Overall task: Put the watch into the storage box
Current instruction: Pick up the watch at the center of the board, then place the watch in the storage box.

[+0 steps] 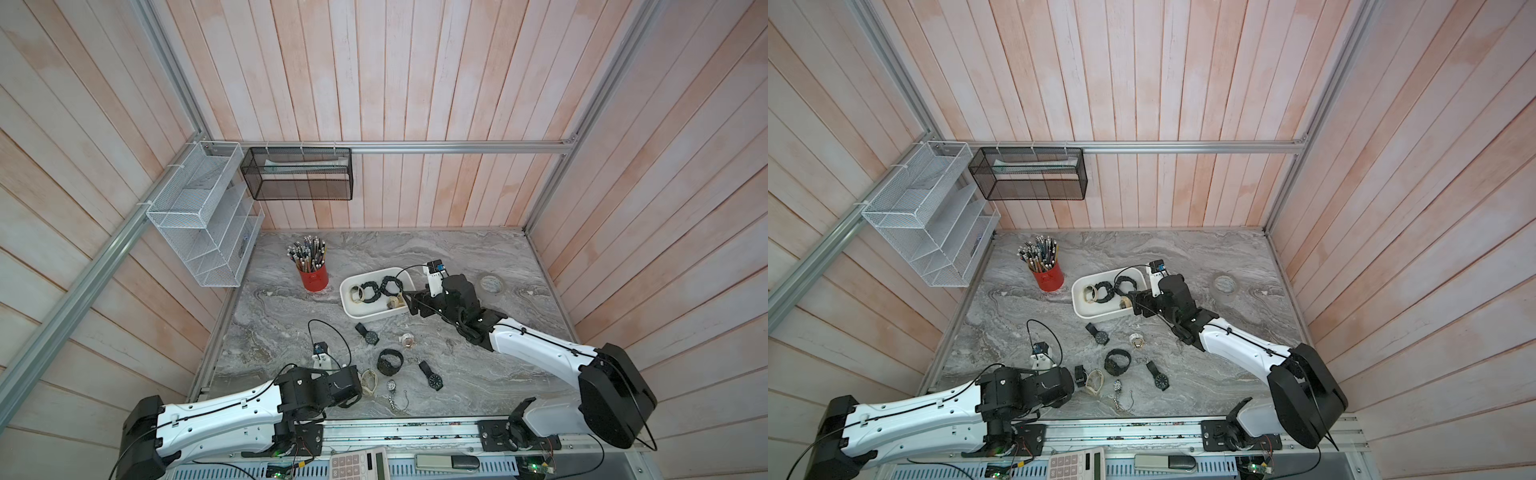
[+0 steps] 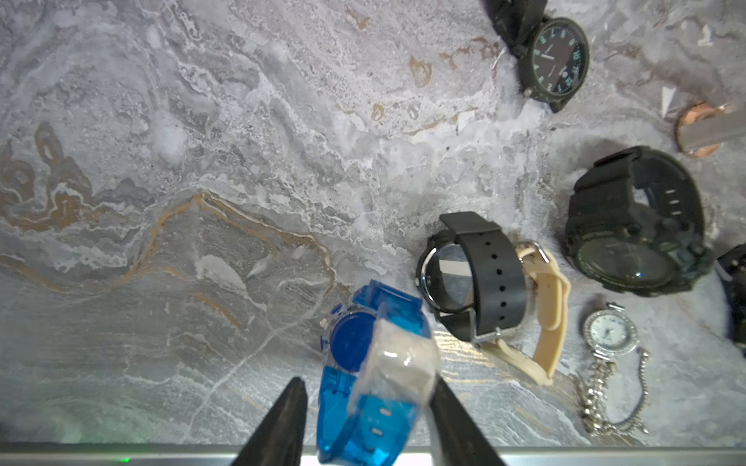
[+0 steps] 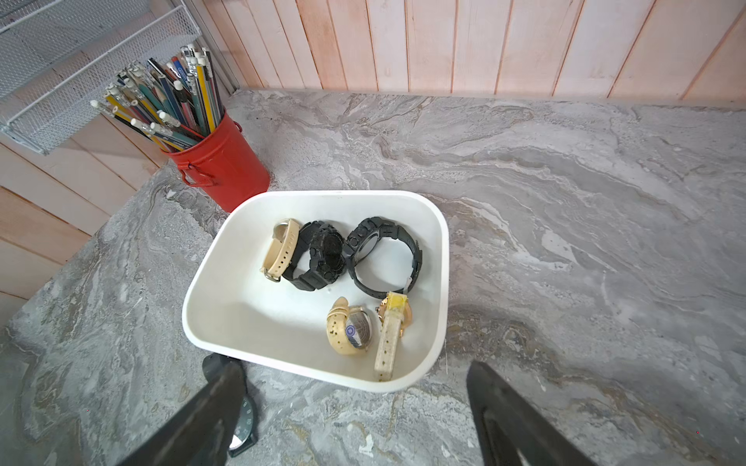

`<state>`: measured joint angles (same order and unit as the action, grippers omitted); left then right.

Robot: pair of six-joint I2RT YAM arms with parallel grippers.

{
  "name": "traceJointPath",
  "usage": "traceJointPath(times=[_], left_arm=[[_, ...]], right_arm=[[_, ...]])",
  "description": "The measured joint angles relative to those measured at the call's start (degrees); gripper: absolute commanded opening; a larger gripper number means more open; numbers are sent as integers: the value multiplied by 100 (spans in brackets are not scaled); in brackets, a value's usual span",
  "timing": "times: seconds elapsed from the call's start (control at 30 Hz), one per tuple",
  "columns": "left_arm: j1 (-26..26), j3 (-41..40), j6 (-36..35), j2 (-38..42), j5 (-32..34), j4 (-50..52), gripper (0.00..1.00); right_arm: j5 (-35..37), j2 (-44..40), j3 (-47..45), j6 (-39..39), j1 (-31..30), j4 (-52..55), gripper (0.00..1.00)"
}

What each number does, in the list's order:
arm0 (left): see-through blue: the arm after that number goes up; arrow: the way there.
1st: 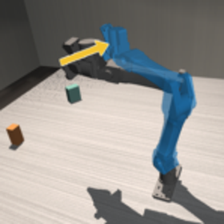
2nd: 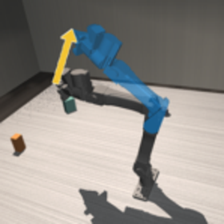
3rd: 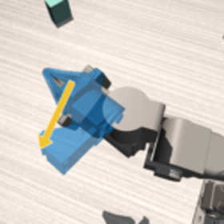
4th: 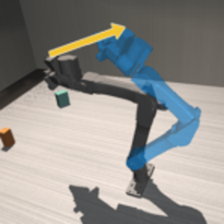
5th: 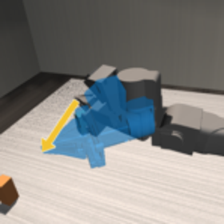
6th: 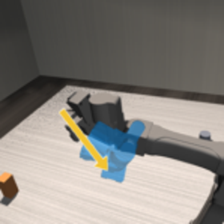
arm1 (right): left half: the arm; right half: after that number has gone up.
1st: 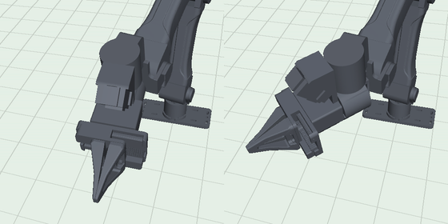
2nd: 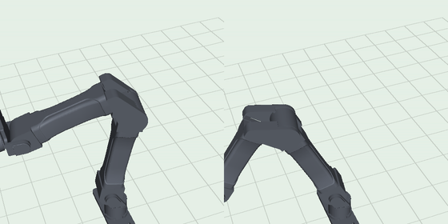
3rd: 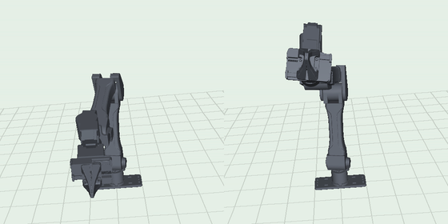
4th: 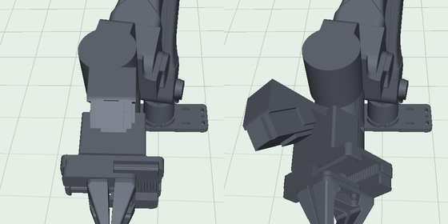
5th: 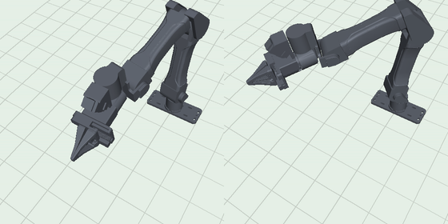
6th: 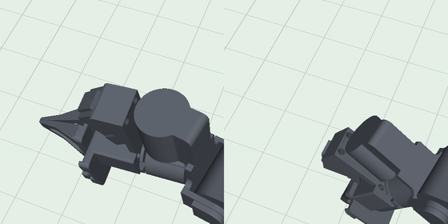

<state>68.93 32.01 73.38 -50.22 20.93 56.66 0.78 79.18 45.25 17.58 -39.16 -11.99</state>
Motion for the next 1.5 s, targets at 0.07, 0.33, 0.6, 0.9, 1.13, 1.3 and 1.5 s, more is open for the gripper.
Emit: traceJointPath(times=[0.07, 0.33, 0.6, 0.9, 1.13, 1.3, 1.5], left_arm=[[-85, -11, -83, -11, -42, -98, 37], [-278, -37, -275, -90, -140, -262, 25], [-330, -20, -400, -122, -92, -262, 15], [-450, 516, -776, -120, 94, -251, 13], [-1158, 1200, -1810, -133, 208, -535, 13], [-2059, 1622, -2924, -498, 46, -1272, 13], [-2710, 2181, -4072, -1405, -317, -2350, 13]], right_arm=[[0, 0, 0, 0, 0, 0, 89], [0, 0, 0, 0, 0, 0, 89], [0, 0, 0, 0, 0, 0, 89], [2, 0, 0, 2, 0, 0, 89], [46, -103, -11, 0, 7, 4, 89], [85, -286, -50, 0, 28, 7, 89], [120, -424, -76, 0, 48, 50, 89]])
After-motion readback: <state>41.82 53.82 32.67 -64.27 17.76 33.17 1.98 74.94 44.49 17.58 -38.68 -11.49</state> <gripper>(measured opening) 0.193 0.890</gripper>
